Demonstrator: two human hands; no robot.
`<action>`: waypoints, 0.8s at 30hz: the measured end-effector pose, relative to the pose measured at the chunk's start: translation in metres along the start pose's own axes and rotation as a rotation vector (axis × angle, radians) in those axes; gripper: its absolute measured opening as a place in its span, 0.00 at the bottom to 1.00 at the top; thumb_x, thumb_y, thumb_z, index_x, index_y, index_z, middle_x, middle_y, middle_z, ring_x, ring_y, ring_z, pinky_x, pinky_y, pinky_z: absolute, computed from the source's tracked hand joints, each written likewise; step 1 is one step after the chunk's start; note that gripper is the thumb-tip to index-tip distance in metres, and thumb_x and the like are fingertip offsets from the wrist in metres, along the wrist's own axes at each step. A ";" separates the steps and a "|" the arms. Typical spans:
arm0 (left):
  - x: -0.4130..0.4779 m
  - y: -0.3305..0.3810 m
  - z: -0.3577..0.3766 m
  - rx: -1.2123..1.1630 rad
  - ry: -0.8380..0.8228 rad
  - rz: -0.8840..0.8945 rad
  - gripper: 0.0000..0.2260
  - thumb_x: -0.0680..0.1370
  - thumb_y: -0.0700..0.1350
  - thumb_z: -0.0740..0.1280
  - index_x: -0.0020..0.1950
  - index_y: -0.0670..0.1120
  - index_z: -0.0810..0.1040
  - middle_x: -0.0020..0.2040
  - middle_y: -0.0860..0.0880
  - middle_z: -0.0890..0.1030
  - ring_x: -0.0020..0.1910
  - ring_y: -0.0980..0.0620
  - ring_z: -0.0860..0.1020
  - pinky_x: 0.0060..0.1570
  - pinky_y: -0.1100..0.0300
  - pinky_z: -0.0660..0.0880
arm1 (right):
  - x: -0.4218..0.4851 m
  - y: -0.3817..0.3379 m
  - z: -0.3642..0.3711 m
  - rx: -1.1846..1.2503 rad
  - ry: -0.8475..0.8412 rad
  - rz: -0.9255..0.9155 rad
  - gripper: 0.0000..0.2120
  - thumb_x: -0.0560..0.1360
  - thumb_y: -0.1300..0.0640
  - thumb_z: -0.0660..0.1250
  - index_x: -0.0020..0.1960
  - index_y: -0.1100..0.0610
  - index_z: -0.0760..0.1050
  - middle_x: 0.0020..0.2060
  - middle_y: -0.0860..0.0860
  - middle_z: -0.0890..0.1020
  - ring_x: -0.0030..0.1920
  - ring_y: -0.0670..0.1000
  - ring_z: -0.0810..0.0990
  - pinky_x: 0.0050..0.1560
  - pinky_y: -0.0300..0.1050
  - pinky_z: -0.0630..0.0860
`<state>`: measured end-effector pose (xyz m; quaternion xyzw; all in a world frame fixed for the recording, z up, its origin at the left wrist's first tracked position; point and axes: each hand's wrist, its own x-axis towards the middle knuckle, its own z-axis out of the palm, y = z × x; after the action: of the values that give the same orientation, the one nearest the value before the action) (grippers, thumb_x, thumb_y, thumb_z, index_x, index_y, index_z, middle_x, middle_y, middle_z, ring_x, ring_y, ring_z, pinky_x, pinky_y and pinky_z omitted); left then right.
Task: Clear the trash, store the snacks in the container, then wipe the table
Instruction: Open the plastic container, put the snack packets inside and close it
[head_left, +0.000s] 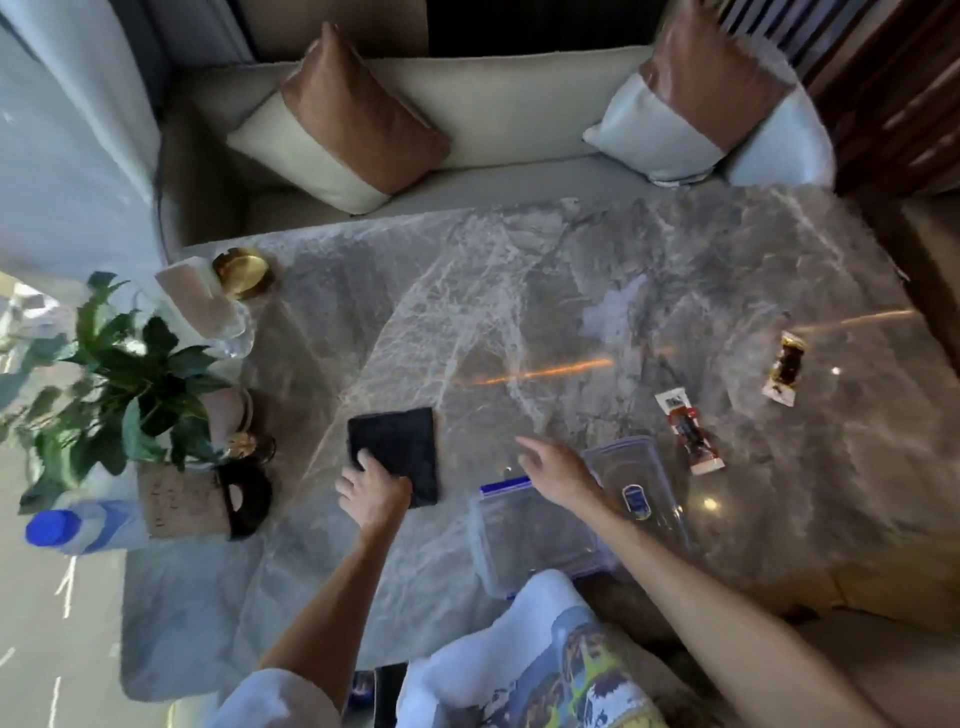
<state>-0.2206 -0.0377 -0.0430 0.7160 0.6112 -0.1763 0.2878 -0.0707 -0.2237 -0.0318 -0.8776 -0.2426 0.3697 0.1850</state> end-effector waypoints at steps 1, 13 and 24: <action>-0.006 0.013 0.007 0.034 0.005 0.091 0.25 0.75 0.42 0.64 0.71 0.42 0.65 0.69 0.36 0.67 0.69 0.37 0.64 0.68 0.46 0.63 | -0.005 0.015 -0.009 0.001 0.046 0.009 0.20 0.80 0.56 0.60 0.71 0.57 0.72 0.69 0.54 0.75 0.70 0.53 0.73 0.70 0.45 0.68; -0.100 0.224 0.118 0.364 -0.109 0.852 0.14 0.80 0.46 0.59 0.63 0.47 0.76 0.63 0.43 0.80 0.63 0.41 0.76 0.65 0.51 0.69 | -0.033 0.225 -0.130 0.206 0.475 0.528 0.12 0.77 0.56 0.63 0.57 0.57 0.82 0.56 0.59 0.84 0.56 0.60 0.82 0.52 0.49 0.76; -0.150 0.343 0.247 0.805 -0.212 1.074 0.20 0.78 0.41 0.60 0.70 0.51 0.71 0.71 0.44 0.68 0.72 0.43 0.65 0.67 0.49 0.65 | 0.006 0.276 -0.108 0.058 0.303 0.536 0.14 0.78 0.50 0.62 0.58 0.57 0.76 0.57 0.55 0.79 0.62 0.56 0.76 0.57 0.51 0.76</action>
<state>0.1105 -0.3383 -0.0757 0.9504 0.0260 -0.2918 0.1048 0.0926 -0.4609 -0.1031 -0.9498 0.0386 0.2773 0.1397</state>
